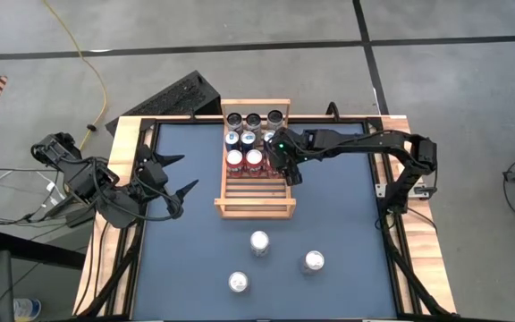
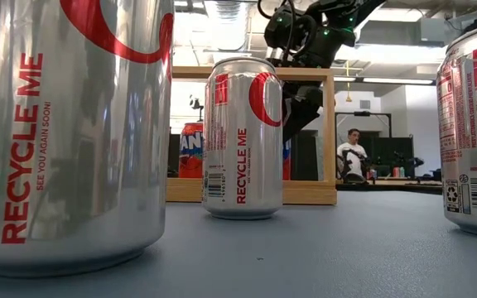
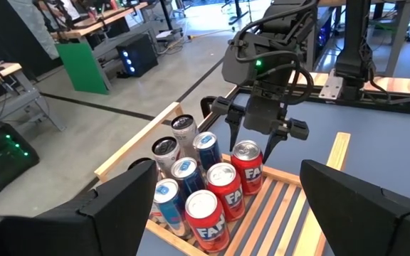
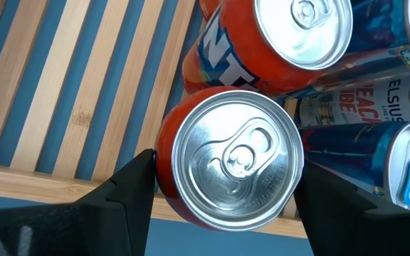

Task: Place canned beverage on shelf
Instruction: Put the orange soda can on the shelf aligned with the other orange soda cans

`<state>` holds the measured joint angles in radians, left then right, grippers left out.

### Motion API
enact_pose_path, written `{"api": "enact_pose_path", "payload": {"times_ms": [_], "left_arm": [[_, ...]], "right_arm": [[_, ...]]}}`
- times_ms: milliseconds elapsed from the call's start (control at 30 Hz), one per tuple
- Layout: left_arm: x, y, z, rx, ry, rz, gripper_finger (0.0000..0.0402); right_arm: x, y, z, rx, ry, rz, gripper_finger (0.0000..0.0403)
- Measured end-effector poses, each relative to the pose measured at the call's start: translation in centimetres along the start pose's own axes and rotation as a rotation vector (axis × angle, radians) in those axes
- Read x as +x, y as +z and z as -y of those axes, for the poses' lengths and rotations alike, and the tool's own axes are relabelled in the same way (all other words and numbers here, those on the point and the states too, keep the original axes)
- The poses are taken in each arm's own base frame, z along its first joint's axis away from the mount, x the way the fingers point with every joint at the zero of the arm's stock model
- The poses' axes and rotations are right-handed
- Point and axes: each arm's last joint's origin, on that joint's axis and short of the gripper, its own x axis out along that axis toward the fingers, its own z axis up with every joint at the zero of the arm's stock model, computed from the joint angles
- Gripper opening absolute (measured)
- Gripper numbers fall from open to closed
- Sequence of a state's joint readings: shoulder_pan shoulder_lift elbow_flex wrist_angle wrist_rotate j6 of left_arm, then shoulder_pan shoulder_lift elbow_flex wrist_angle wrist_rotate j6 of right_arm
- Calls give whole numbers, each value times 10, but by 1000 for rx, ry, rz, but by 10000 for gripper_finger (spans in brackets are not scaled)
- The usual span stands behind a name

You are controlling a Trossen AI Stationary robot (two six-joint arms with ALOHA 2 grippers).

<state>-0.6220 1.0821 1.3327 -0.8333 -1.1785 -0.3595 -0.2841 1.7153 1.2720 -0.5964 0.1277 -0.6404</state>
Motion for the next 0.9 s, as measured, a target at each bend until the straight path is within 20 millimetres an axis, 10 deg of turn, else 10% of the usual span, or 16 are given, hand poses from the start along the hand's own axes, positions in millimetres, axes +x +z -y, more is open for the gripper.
{"api": "enact_pose_path", "payload": {"times_ms": [900], "left_arm": [[0, 0, 0, 24, 0, 0, 334]], "right_arm": [[1, -4, 2, 11, 0, -28, 281]]}}
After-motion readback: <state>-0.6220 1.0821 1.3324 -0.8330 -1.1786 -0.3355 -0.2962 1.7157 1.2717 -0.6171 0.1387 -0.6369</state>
